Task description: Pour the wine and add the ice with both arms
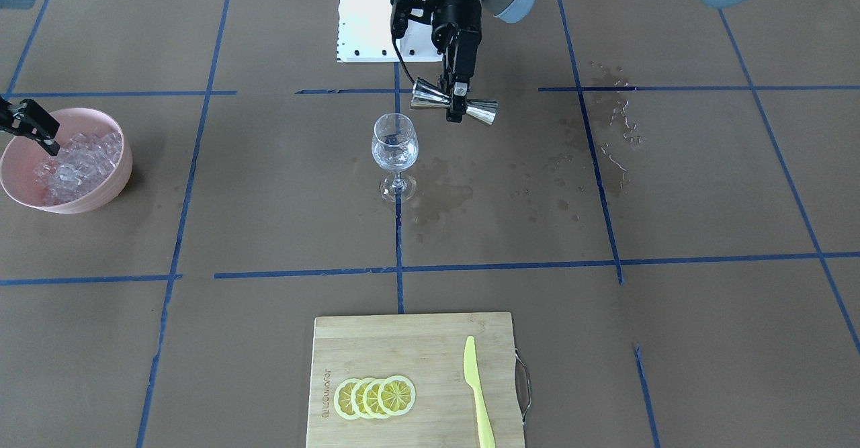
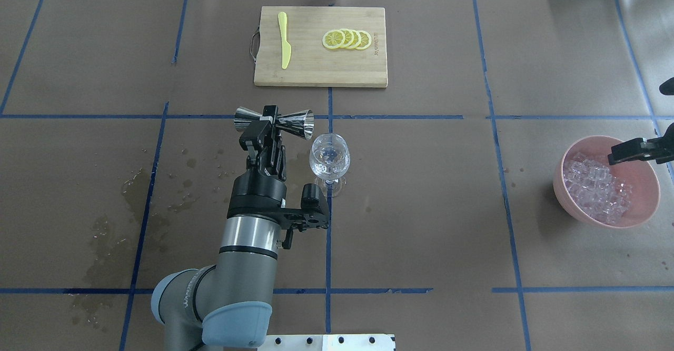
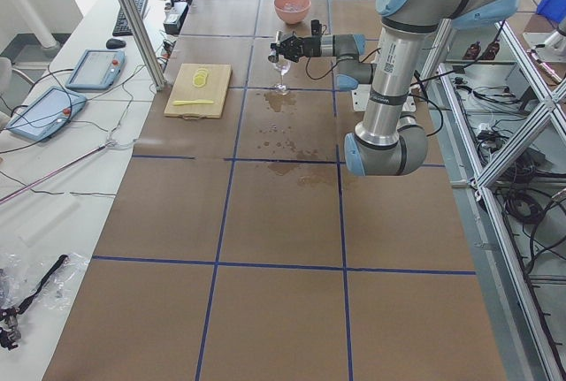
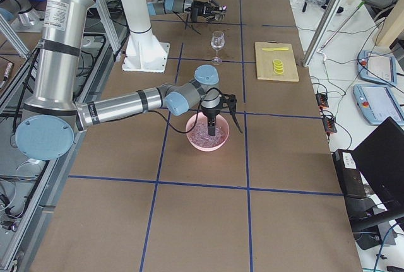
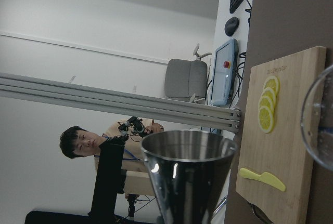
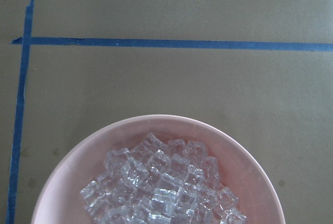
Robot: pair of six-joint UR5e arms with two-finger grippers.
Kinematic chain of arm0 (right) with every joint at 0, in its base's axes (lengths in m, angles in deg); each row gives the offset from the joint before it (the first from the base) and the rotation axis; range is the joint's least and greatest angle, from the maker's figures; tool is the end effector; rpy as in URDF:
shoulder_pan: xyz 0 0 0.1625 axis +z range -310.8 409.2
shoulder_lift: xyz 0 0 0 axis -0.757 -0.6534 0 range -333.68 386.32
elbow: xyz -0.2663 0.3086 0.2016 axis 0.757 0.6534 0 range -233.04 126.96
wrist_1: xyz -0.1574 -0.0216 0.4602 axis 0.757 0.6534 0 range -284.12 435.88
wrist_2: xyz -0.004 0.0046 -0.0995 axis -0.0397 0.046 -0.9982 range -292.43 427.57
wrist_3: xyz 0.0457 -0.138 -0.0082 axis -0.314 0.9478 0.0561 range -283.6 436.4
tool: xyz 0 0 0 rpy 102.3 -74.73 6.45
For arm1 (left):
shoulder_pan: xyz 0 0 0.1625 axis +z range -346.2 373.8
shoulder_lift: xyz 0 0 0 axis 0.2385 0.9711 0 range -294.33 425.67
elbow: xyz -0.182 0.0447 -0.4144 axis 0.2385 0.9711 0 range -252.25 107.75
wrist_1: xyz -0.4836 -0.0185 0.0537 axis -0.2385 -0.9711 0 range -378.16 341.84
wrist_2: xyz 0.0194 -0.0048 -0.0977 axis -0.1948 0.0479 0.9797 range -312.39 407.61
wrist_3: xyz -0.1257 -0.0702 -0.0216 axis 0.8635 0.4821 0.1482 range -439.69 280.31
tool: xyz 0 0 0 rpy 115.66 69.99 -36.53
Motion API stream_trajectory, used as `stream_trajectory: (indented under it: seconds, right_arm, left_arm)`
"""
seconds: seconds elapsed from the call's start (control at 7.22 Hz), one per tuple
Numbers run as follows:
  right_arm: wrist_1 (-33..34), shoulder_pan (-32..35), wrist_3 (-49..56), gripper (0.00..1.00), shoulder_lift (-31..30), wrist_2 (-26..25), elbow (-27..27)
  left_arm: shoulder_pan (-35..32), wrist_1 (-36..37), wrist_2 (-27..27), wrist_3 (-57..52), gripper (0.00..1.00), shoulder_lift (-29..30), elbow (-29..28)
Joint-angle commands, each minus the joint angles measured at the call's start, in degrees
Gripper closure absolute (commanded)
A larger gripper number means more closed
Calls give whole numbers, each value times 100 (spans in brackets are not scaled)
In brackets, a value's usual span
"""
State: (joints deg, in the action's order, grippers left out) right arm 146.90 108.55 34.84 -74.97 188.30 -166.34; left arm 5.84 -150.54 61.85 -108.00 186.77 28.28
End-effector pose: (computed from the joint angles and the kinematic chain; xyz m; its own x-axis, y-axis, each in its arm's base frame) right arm -0.2140 -0.4764 0.5670 0.7429 -0.0081 0.6693 -0.0744 0.9927 0.0946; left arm 0.5869 -0.3592 0.1453 0.8216 0.1037 0.5606 -0.5598 -0.0395 0.8277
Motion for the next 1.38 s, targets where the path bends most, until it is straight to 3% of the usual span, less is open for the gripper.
stream_trajectory:
  seconds: [0.0, 0.69, 1.25]
  right_arm:
    - [0, -239, -63, 0, 31, -199, 105]
    - [9, -389, -72, 4, 320, -234, 439]
    - [0, -459, -81, 15, 365, -199, 449]
  left_arm:
    - [-47, -77, 9, -17, 100, -94, 264]
    - [-153, -604, 18, -25, 100, -630, 528]
    - [-241, -1974, 35, -781, 100, -1324, 529]
